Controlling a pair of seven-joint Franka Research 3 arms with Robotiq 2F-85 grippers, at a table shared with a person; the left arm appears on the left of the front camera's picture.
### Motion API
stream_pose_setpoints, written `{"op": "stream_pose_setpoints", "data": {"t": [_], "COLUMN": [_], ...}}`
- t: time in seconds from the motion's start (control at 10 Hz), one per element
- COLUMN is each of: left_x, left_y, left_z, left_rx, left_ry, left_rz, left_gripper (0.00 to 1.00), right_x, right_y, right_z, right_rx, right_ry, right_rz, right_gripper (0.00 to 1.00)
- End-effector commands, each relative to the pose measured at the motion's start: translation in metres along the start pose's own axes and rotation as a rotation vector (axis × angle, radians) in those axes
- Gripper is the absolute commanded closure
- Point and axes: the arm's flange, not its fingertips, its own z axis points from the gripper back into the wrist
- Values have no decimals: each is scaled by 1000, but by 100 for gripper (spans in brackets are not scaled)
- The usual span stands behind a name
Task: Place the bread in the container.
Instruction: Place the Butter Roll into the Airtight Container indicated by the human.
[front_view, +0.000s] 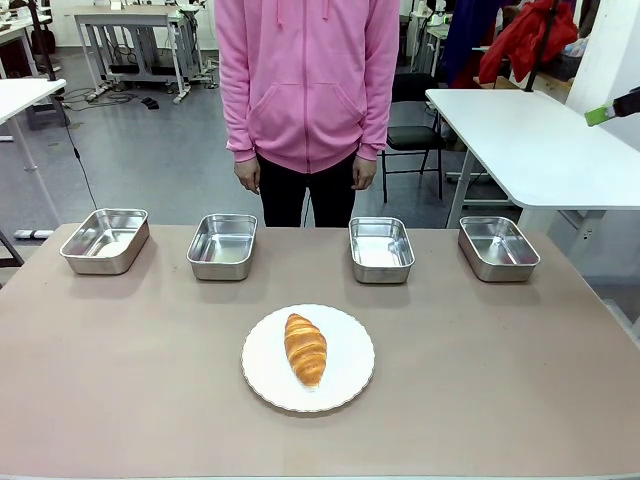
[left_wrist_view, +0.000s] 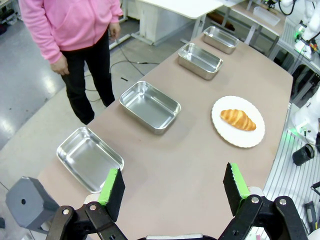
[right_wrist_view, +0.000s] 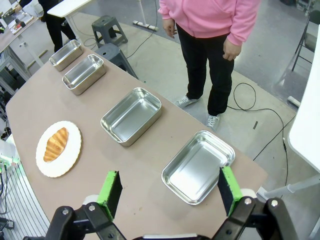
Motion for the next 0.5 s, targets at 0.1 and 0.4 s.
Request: {"op": "stream_pose_setpoints", "data": {"t": [0.1, 0.4], "left_x": [0, 0], "left_y": [0, 0], "left_z": [2, 2], "left_rx": [-9, -9], "left_ry": [-6, -6], "left_rz": [-1, -1], "left_gripper": [0, 0], "right_x": [1, 1], "right_y": [1, 1], "right_z": [0, 0], "right_rx": [3, 3], "right_ry": [-9, -9], "right_rz": [2, 2], "right_gripper": [0, 0]}}
